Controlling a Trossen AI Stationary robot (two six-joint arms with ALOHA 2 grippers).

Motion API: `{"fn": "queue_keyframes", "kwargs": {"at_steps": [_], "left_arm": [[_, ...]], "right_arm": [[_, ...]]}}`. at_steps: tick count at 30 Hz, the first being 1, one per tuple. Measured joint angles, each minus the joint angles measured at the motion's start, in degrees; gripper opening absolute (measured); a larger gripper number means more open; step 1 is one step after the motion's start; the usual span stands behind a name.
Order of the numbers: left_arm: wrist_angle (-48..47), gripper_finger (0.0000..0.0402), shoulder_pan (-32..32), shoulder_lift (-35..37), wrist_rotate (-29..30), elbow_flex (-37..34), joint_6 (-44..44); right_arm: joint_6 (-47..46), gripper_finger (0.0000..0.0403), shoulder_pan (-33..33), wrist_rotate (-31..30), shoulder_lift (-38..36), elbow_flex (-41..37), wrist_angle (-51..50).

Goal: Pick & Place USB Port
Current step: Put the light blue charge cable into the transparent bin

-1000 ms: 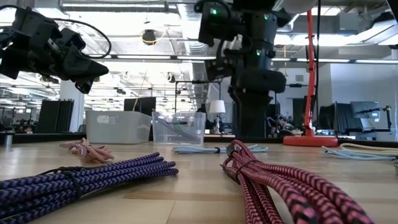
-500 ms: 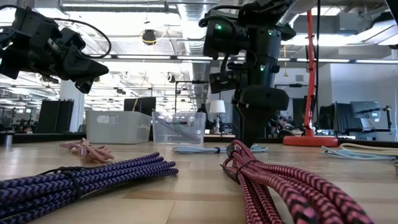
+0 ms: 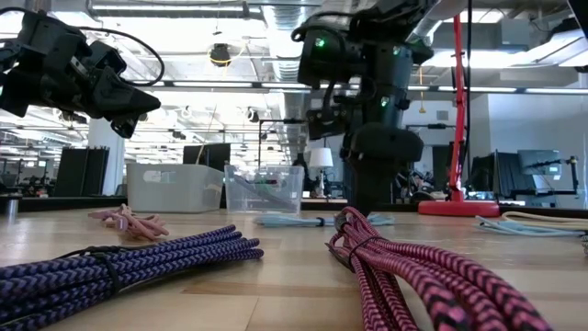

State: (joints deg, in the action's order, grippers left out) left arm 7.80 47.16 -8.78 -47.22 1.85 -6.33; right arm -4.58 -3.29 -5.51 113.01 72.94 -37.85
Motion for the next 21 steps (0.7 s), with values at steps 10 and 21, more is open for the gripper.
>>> {"fn": "queue_keyframes", "kwargs": {"at_steps": [10,21], "left_arm": [[0.0,0.0030,0.0,0.0,0.0,0.0,-0.2],[0.2,0.0030,0.0,0.0,0.0,0.0,-0.1]], "right_arm": [[0.4,0.0008,-0.5,0.5,5.4,0.4,0.9],[0.6,0.0001,0.1,-1.6,-4.0,-0.4,4.3]]}}
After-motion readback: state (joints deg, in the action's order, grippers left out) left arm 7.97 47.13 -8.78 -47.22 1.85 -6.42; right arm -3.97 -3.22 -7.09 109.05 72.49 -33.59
